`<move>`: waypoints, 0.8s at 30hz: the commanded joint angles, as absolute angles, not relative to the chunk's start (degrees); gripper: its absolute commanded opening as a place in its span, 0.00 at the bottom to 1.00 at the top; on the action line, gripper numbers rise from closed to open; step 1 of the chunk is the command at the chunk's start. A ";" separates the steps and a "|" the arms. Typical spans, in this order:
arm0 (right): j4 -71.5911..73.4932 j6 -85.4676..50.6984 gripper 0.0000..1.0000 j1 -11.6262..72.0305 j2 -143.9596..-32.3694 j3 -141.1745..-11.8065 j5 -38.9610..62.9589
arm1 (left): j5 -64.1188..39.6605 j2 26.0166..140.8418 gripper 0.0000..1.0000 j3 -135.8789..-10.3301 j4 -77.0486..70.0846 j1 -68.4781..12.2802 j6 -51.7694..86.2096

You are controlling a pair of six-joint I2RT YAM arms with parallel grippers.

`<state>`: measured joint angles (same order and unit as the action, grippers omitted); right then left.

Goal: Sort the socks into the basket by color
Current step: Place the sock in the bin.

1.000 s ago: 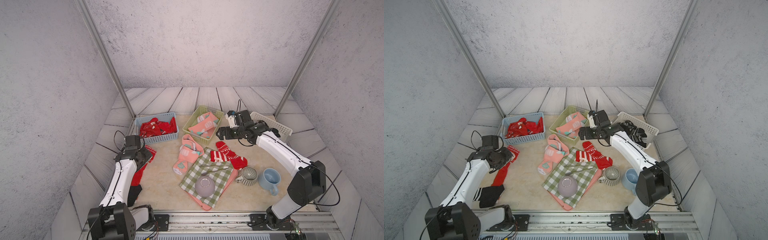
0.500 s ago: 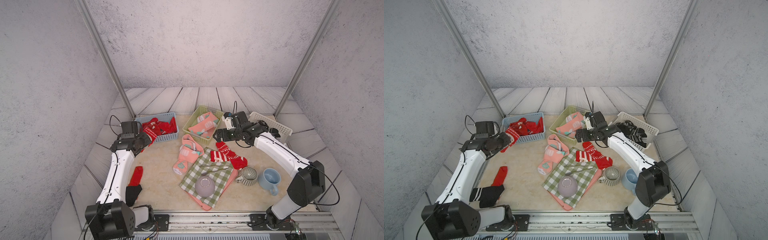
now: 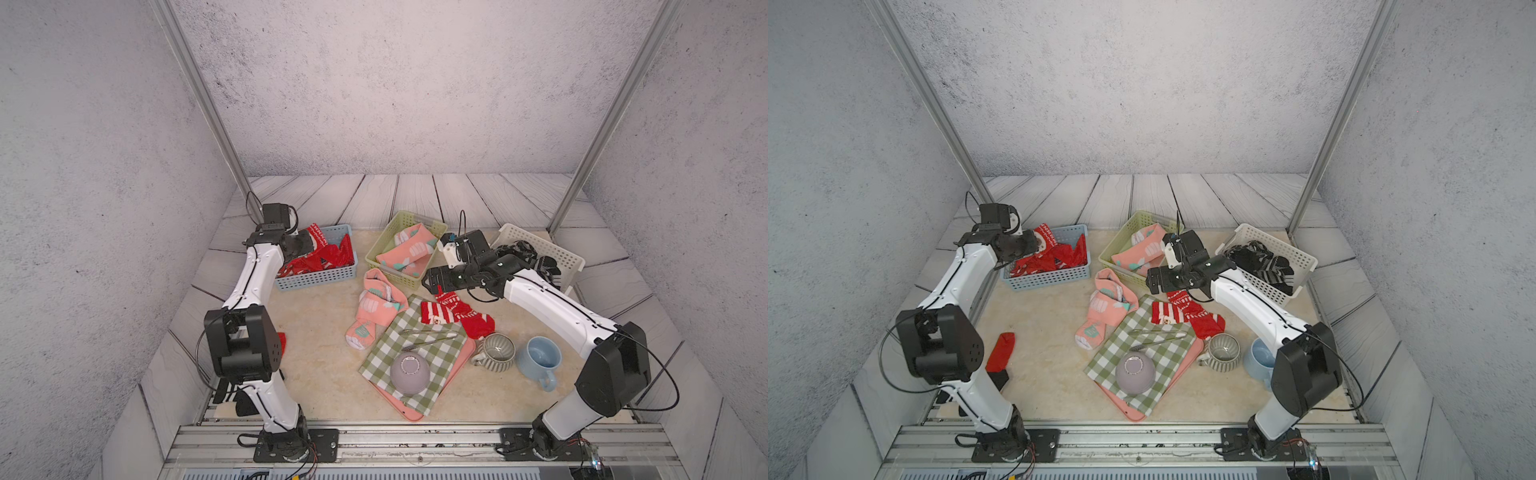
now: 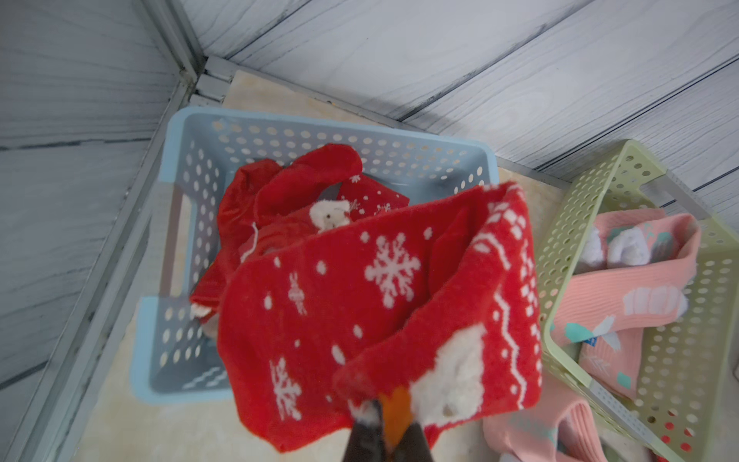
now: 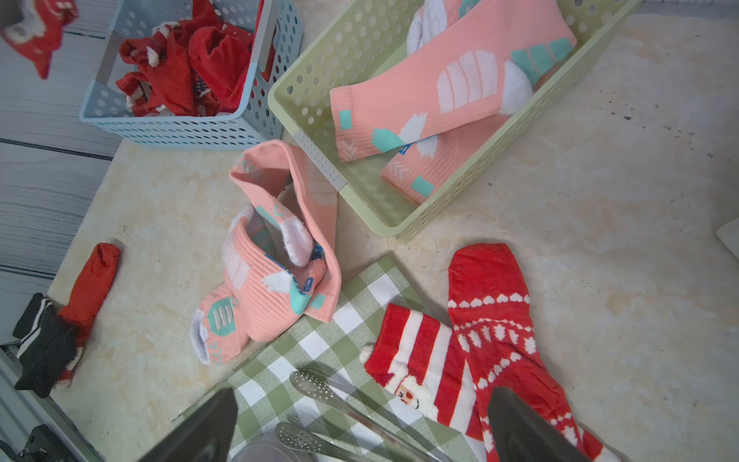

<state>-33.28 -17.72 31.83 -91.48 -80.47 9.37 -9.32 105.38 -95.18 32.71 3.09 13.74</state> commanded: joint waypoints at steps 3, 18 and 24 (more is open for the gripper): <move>-34.36 -16.46 0.99 32.17 -90.43 -80.23 9.48 | -8.15 113.78 0.00 -101.25 31.69 1.70 10.12; -34.54 -15.89 0.99 32.42 -92.31 -80.99 10.63 | -8.17 128.64 0.18 -107.17 33.92 -0.54 11.43; -34.63 -15.56 0.99 33.58 -92.54 -81.44 11.03 | -9.23 124.38 0.48 -105.68 34.72 -0.59 12.33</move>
